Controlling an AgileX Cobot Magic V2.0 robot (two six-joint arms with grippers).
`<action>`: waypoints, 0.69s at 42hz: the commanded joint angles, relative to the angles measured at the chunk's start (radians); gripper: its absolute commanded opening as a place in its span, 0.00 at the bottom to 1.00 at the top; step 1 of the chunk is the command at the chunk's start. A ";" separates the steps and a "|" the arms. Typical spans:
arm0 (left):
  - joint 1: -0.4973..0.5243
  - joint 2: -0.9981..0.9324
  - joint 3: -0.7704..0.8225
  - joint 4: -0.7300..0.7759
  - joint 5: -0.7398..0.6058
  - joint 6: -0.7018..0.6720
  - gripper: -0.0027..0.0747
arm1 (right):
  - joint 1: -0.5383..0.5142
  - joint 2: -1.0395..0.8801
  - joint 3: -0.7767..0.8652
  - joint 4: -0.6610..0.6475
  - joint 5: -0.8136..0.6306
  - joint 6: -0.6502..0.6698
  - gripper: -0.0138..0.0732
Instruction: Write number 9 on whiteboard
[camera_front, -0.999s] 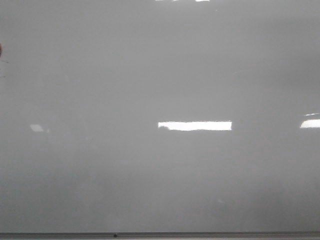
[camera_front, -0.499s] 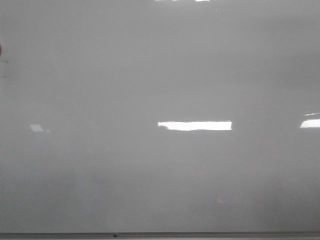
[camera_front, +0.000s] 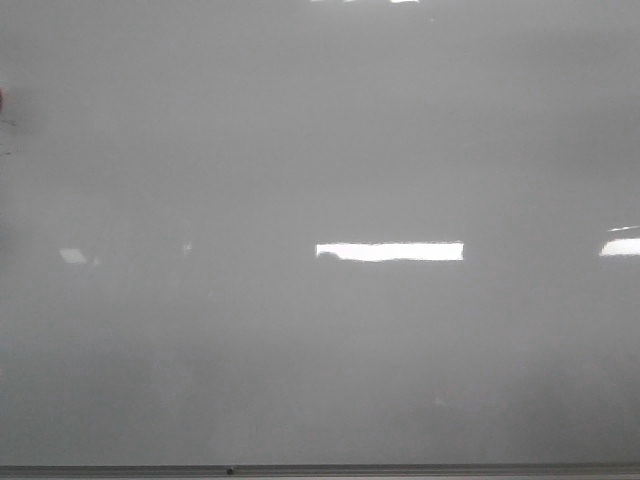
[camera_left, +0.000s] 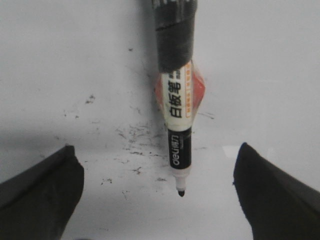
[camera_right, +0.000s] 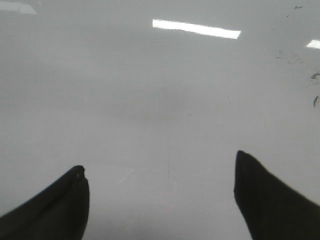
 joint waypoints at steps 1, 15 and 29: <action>-0.007 0.010 -0.038 -0.012 -0.114 -0.001 0.81 | -0.002 0.006 -0.033 -0.004 -0.079 -0.007 0.86; -0.012 0.087 -0.038 0.013 -0.184 -0.001 0.78 | -0.002 0.006 -0.033 -0.004 -0.077 -0.007 0.86; -0.012 0.130 -0.038 0.014 -0.216 -0.001 0.51 | -0.002 0.006 -0.033 -0.004 -0.073 -0.007 0.86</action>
